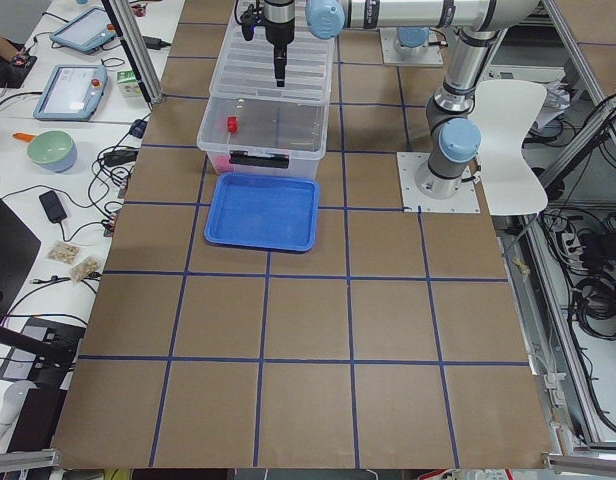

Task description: Place red block in blue tray from box

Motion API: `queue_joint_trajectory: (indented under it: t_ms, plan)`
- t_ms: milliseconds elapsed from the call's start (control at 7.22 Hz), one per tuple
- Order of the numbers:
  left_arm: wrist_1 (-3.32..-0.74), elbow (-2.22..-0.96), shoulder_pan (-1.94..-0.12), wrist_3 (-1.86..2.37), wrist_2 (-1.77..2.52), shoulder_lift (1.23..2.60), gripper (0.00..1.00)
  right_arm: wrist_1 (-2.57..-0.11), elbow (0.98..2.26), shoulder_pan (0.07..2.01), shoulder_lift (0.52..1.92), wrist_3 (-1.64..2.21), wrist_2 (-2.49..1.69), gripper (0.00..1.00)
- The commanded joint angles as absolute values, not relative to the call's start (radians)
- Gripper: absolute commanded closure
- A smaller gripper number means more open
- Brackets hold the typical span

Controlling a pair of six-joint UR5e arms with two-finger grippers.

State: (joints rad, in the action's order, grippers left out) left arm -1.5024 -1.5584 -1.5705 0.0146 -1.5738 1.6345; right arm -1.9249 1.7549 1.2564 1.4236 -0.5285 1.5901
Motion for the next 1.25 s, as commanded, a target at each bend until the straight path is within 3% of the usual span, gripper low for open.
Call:
queue_joint_trajectory:
  t_ms: [0, 1108]
  plan:
    - [-1.502, -1.559, -1.569, 0.014, -1.574, 1.635, 0.00, -1.925, 1.753, 1.244, 1.424, -0.551, 1.594, 0.00]
    - [-1.459, -1.603, -1.566, -0.054, -1.582, 1.651, 0.00, -1.886, 1.723, 1.244, 1.460, -0.529, 1.600, 0.00]
